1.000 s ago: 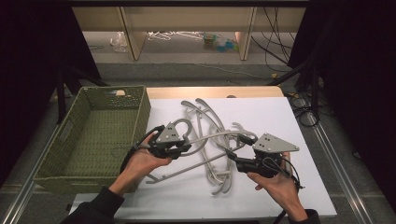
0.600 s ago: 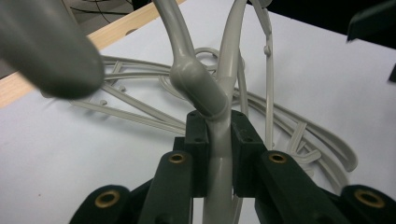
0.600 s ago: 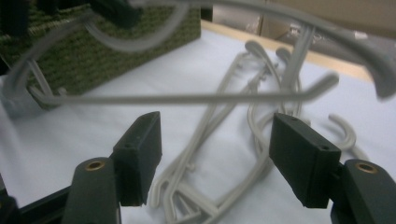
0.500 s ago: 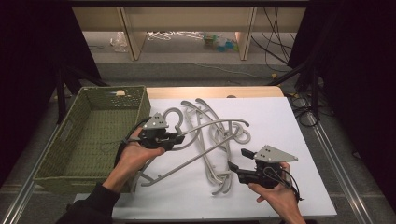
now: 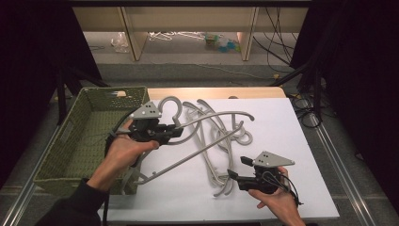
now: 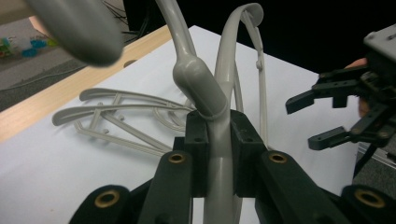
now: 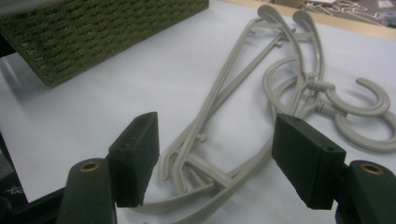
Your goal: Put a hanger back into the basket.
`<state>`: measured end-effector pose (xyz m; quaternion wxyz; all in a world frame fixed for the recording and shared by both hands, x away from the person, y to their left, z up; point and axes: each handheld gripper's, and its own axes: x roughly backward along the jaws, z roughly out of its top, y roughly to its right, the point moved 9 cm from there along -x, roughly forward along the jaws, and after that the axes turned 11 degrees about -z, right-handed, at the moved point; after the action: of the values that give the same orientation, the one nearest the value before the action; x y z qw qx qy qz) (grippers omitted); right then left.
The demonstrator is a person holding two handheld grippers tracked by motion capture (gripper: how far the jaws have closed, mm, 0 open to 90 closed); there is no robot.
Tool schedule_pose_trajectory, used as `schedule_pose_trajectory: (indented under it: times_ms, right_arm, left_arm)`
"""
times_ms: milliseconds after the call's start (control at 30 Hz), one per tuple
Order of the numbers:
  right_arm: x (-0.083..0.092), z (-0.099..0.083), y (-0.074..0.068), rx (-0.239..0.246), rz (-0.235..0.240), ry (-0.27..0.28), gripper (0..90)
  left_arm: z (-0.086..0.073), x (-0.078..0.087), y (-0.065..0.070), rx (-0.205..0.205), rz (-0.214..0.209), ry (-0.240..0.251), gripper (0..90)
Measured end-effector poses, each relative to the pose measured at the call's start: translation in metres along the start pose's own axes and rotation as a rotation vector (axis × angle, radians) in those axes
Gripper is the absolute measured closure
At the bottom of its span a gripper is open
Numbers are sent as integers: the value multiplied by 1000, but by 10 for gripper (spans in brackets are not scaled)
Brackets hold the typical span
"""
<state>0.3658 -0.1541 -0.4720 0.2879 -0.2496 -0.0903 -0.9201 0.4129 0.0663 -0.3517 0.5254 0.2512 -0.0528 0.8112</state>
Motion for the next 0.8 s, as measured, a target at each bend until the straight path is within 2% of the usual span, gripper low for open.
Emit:
schedule_pose_trajectory:
  times_ms: [100,167,200,233,267,300,367,400,467,500,533,633,667,700,733,767,800]
  right_arm:
    - [-2,-2,-2,5,14,-6,333]
    - [-2,-2,-5,11,20,-13,333]
    - [-2,-2,-6,13,24,-14,333]
    - [-2,-2,-7,16,21,-16,333]
    - [-2,-2,-7,16,21,-16,333]
    - [-2,-4,-6,21,19,-31,333]
    - [-5,-4,-5,14,19,-20,334]
    - [-5,-4,-5,14,19,-20,334]
    - [-4,-5,-5,18,17,-32,333]
    - [-5,-5,-6,9,24,-30,333]
    - [-5,-5,-6,9,24,-30,333]
    - [-6,-5,-6,11,23,-24,333]
    - [-7,-6,-6,9,25,-33,333]
    - [-8,-5,-7,-1,32,-30,332]
    - [-8,-5,-7,-1,32,-30,332]
    - [-8,-6,-5,7,23,-30,331]
    - [-8,-6,-5,7,23,-30,331]
  left_arm:
    - [10,15,-4,9,3,29,795]
    - [14,28,-10,11,24,30,794]
    - [16,34,-14,11,37,38,794]
    - [17,49,-22,17,69,28,794]
    - [17,49,-22,17,69,28,795]
    - [18,55,-27,19,88,33,795]
    - [16,70,-39,22,132,11,794]
    - [15,77,-45,23,152,20,794]
    - [10,93,-60,21,203,-18,794]
    - [5,107,-74,30,255,-27,794]
    - [5,107,-74,30,255,-27,794]
    - [-7,127,-96,42,323,-64,794]
    - [-16,139,-109,43,360,-93,794]
    - [-19,139,-114,80,368,-55,794]
    - [-19,139,-114,80,368,-55,794]
    - [-25,147,-120,69,377,-93,794]
    - [-29,150,-126,86,386,-85,794]
